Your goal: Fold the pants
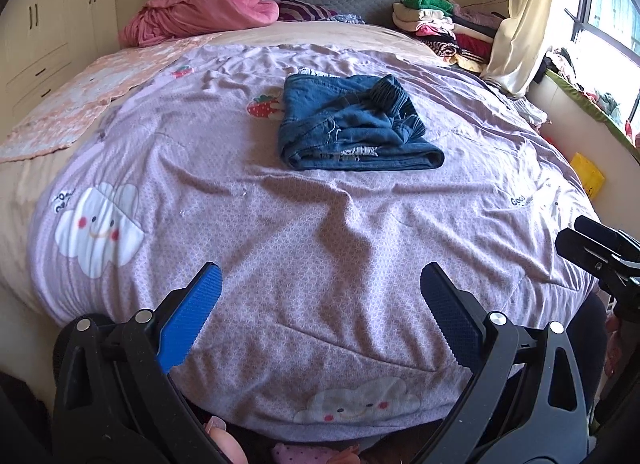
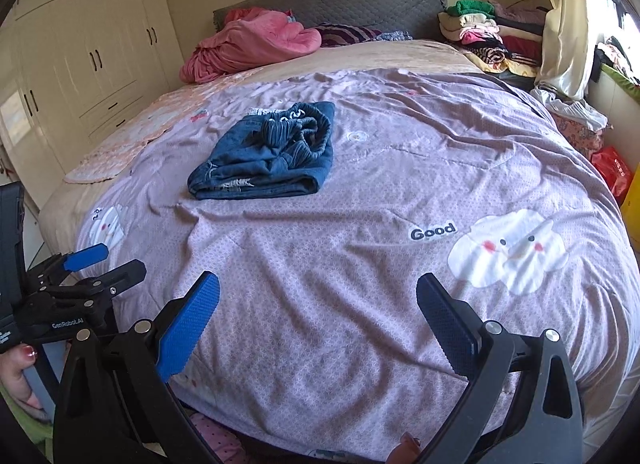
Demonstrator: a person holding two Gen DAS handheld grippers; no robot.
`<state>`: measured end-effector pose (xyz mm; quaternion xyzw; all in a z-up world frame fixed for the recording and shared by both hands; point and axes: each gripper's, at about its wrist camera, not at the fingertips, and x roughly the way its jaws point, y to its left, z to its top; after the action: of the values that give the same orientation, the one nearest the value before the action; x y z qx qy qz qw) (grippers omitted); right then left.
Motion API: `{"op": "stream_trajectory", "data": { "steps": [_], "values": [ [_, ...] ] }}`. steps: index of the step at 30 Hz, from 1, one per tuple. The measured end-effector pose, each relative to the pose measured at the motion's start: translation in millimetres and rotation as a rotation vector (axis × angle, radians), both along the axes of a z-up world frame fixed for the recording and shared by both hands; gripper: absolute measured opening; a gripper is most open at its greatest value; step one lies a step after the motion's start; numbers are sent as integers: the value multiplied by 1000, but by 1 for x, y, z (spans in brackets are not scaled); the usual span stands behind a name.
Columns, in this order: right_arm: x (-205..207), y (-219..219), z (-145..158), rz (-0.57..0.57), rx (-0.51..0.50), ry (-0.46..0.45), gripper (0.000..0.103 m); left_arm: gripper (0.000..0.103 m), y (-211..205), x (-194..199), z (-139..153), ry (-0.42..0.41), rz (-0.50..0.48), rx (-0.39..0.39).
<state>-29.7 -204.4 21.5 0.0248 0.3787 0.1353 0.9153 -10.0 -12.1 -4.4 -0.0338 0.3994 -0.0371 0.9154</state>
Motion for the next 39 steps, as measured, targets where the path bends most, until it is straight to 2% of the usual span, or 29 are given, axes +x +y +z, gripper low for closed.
{"op": "stream_trajectory", "data": {
  "steps": [39],
  "values": [
    [-5, 13, 6, 5, -16, -12, 98, 93, -1, -4, 5, 7, -1, 20]
  ]
}}
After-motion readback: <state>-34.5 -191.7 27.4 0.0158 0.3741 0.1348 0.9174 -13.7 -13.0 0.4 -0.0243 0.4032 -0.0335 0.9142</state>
